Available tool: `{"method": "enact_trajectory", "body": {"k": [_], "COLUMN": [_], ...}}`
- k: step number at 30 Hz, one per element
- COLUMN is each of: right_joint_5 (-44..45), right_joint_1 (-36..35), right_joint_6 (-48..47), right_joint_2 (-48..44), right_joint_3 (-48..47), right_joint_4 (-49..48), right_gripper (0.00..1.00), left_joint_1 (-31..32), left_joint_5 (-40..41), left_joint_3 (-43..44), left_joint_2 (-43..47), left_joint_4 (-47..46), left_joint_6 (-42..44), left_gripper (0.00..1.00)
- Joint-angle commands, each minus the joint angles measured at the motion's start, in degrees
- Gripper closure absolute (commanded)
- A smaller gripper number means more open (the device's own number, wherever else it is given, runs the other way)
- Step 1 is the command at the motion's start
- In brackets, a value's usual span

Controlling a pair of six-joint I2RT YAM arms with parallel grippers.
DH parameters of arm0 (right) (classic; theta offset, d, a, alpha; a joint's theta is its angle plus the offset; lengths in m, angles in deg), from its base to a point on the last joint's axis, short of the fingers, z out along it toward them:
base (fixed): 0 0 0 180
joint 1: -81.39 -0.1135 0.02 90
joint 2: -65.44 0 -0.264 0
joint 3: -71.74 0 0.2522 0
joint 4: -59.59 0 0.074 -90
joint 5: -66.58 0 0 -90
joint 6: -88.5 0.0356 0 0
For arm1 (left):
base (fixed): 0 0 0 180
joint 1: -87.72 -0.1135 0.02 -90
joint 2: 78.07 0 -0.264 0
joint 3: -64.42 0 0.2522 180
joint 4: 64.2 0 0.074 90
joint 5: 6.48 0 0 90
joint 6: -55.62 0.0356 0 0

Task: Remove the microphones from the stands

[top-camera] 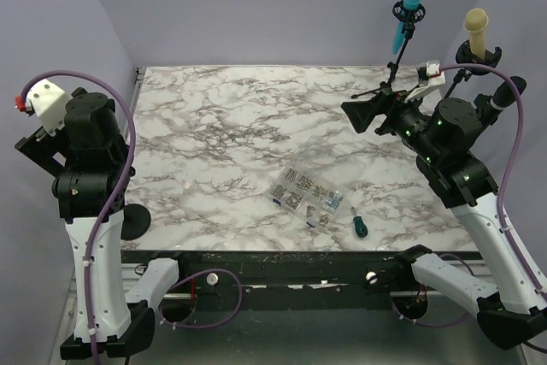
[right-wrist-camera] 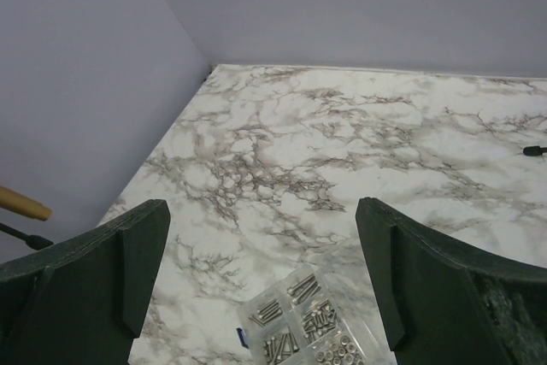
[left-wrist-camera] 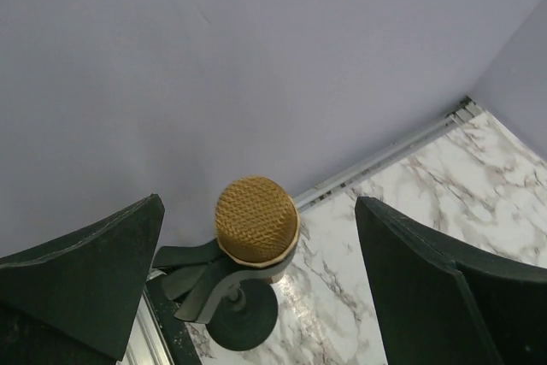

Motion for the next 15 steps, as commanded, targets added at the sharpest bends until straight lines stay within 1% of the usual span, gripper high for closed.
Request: {"method": "enact_trajectory", "body": {"k": [1,5,7,11,15], "right_joint_5": [-1.05,-1.11,-1.17,-1.20,-1.32], "right_joint_1": [-0.42,-0.50,-0.67,-0.77,-0.77], "right_joint_6": [0.19,0.34,0.25,0.24,0.20], "right_joint_2": [-0.41,-0.19,-0.09,0.20,0.57], "right_joint_3": [0.95,1.21,1.08,0.78,0.82], "right_joint_4": [-1.91,-2.28,-2.13,-2.10,-2.01], "right_gripper": [0.00,0.00,0.00,0.00,0.00], "left_joint_1": [-5.54,-7.35,-9.02,-11.55,-11.69], "left_joint_5": [2.19,5.37,5.10,1.84,-1.10], "left_joint_3": [-1.28,-3.25,-4.26,-6.11,-7.62], "left_joint_2": [1.97,0.59,-0.33,-1.61,-1.89], "left_joint_4": [-6.89,-9.73,-9.96,-10.08,-11.62], "left_joint_6": [2.78,2.37,0.75,-3.21,-2.01], "left_gripper": [0.02,0.01,0.02,0.01,0.01]}}
